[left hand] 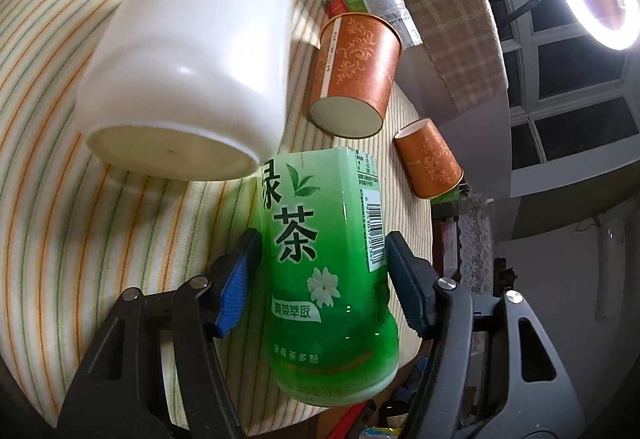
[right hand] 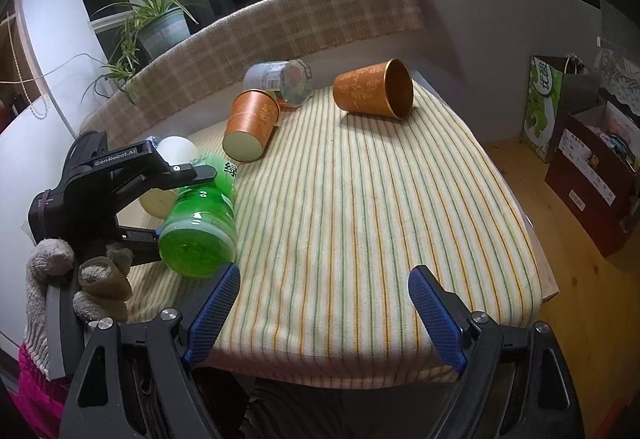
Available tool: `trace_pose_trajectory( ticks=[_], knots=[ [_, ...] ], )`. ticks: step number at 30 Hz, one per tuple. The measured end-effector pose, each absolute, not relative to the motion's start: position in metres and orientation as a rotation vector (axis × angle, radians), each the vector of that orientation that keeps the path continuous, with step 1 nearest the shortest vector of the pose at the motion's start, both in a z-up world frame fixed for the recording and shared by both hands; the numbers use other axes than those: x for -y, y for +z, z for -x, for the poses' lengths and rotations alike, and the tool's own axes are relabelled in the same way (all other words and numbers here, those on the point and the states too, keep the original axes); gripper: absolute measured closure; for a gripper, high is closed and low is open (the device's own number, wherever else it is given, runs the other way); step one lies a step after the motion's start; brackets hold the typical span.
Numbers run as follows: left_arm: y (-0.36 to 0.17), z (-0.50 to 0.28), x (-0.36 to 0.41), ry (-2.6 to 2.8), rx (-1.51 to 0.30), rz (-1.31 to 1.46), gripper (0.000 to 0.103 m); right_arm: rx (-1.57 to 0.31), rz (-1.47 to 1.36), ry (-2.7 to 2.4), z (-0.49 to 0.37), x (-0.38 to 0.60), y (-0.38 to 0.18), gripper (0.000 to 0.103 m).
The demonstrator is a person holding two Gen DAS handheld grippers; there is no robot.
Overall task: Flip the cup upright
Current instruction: 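Grasp the green bottle's body with the left gripper while the right gripper holds its neck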
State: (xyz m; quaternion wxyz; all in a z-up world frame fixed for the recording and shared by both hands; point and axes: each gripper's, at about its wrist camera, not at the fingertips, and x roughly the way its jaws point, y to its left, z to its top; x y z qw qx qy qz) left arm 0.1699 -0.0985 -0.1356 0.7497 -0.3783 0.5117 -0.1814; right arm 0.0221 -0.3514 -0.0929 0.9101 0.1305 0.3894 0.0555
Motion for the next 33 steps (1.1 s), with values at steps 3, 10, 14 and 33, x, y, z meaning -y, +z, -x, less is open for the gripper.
trace_pose_trajectory(
  ticks=[3,10,14,33],
  knots=[
    [-0.132,-0.168,0.102,-0.398,-1.105,0.799,0.038,-0.806,-0.269,0.112,-0.022,0.352,-0.094,0.015],
    [-0.111,-0.152,0.109,-0.407,-1.03,0.681,0.038,-0.8,-0.271,0.108,-0.022,0.353,-0.092,0.015],
    [-0.092,-0.141,0.115,-0.411,-0.953,0.563,0.039,-0.805,-0.275,0.109,-0.023,0.353,-0.093,0.015],
    [-0.053,-0.12,0.143,-0.343,-0.706,0.186,0.045,-0.819,-0.285,0.11,-0.025,0.351,-0.097,0.015]
  ],
)
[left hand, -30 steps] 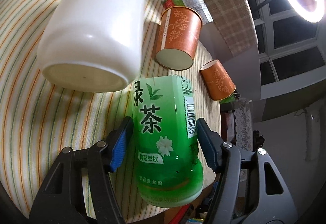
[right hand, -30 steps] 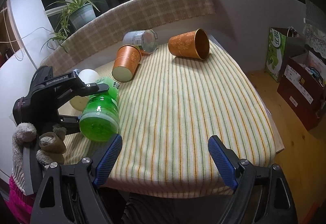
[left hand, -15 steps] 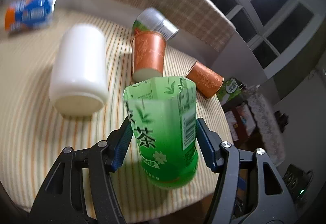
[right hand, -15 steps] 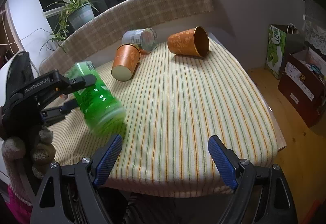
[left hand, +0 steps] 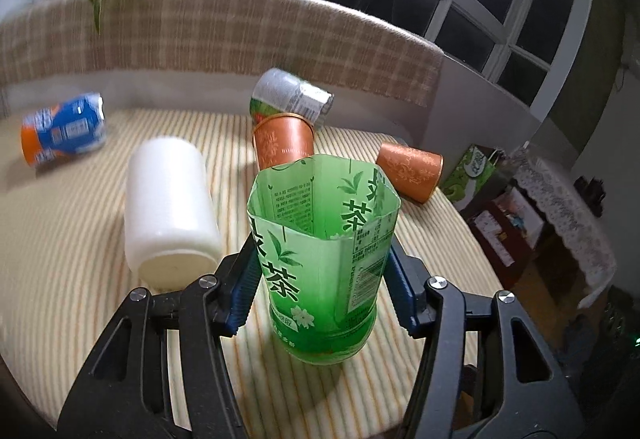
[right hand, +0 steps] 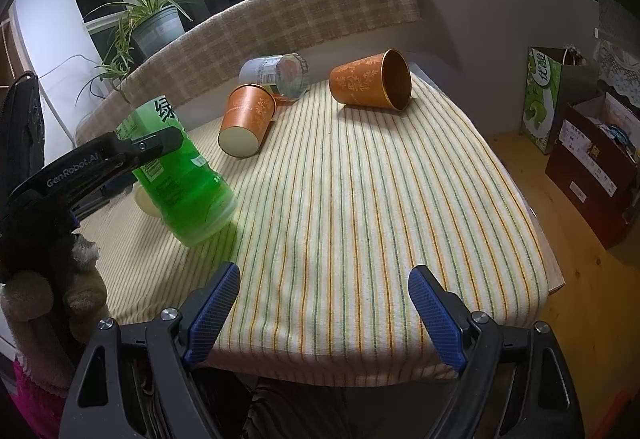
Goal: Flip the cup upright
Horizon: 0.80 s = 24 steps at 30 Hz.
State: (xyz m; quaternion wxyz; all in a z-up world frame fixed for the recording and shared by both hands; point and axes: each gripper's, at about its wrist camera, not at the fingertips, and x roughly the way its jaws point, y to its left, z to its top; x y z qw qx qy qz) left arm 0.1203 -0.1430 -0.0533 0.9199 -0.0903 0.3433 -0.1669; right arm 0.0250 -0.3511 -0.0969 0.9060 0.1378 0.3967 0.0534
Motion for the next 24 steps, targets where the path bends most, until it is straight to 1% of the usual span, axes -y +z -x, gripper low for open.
trace_pose_trajectory(
  ticks=[11,24],
  knots=[
    [-0.062,-0.116,0.156,-0.336,-0.677,0.073,0.045,-0.823,-0.287,0.109,-0.025,0.352,-0.099,0.015],
    [-0.062,-0.108,0.157,-0.365,-0.672,0.058,0.045,-0.821,-0.279,0.119,-0.026,0.348,-0.098,0.015]
  ],
)
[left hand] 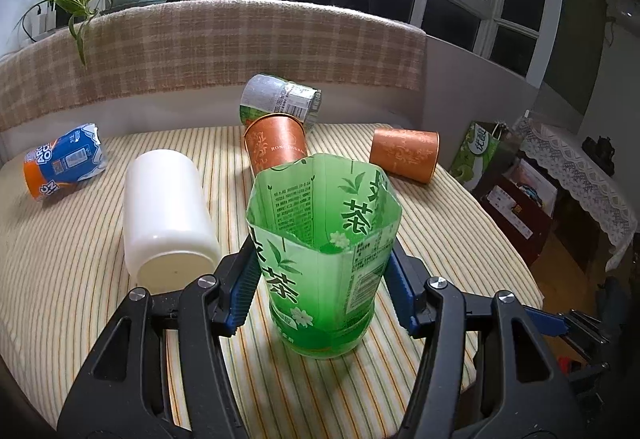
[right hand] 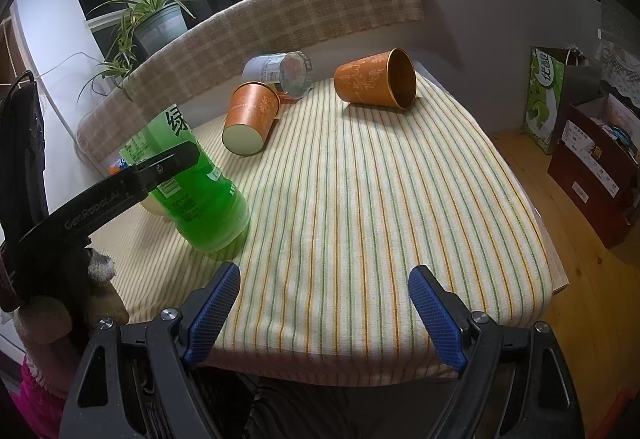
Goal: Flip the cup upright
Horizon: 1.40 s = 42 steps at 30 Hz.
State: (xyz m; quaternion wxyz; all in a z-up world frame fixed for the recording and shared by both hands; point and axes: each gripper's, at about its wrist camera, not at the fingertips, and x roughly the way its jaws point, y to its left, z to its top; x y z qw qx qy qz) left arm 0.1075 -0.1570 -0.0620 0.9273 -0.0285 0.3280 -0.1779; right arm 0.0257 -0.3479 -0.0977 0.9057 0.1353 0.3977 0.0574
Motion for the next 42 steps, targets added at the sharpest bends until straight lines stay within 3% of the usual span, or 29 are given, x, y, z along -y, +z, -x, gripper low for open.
trace_pose_trajectory(
  ticks=[6,14,27,31,42],
  knots=[
    [-0.064,-0.105,0.153,-0.389,-0.699,0.077,0.044,-0.822,-0.278,0.122,-0.026,0.346,-0.097,0.015],
    [-0.068,-0.1,0.141,-0.41,-0.722,0.104,0.023,-0.82,-0.268,0.127,-0.026,0.34,-0.094,0.015],
    [-0.069,-0.086,0.126,-0.427,-0.751,0.111,0.022,-0.806,-0.246,0.135,-0.022,0.329,-0.089,0.015],
    [-0.069,-0.081,0.118,-0.415,-0.746,0.117,0.012,-0.797,-0.232,0.141,-0.021,0.324,-0.087,0.015],
    [-0.059,-0.062,0.087,-0.352,-0.693,0.129,0.012,-0.737,-0.218,0.147,-0.017,0.318,-0.073,0.015]
  ],
)
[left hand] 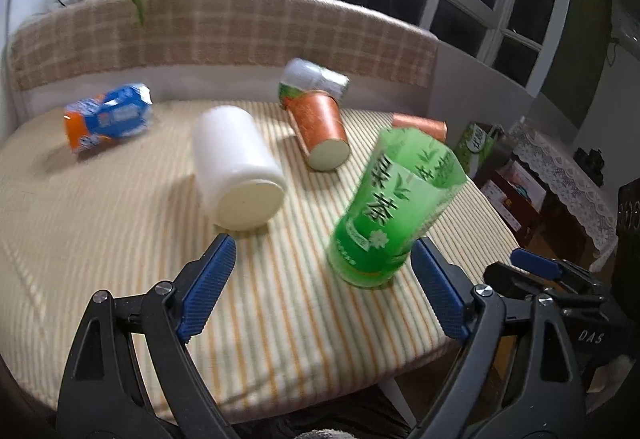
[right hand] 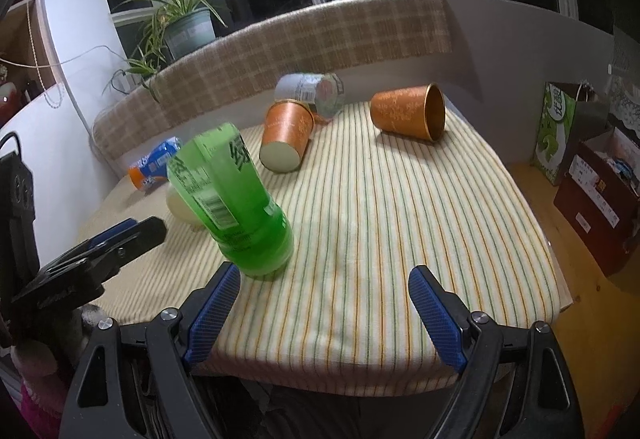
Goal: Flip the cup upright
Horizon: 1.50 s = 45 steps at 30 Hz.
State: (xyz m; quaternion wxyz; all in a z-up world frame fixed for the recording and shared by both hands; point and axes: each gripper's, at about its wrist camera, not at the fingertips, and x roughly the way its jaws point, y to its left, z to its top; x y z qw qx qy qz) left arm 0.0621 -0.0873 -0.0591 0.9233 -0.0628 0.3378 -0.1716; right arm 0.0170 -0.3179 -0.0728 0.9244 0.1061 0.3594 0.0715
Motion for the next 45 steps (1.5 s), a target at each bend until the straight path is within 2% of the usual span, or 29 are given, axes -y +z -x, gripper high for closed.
trace_pose_trajectory(
  ticks=[5,9,14,16,45],
  knots=[
    [-0.038,-0.046,0.071,-0.272,-0.585,0.124,0.011,-0.691,-0.225,0.146,-0.015,0.316,-0.063,0.014],
    [-0.02,-0.035,0.063,-0.213,-0.489,0.093,0.001,-0.635,-0.213,0.14,-0.011,0.311,-0.052,0.009],
    [-0.006,-0.022,0.058,-0.176,-0.424,0.069,0.001,-0.553,-0.176,0.117,-0.003,0.303,-0.038,0.0],
    [-0.002,-0.018,0.056,-0.161,-0.41,0.065,0.0,-0.519,-0.157,0.106,0.001,0.299,-0.033,0.0],
    [-0.002,-0.013,0.052,-0.142,-0.402,0.078,0.0,-0.5,-0.146,0.09,0.001,0.296,-0.031,0.0]
  ],
)
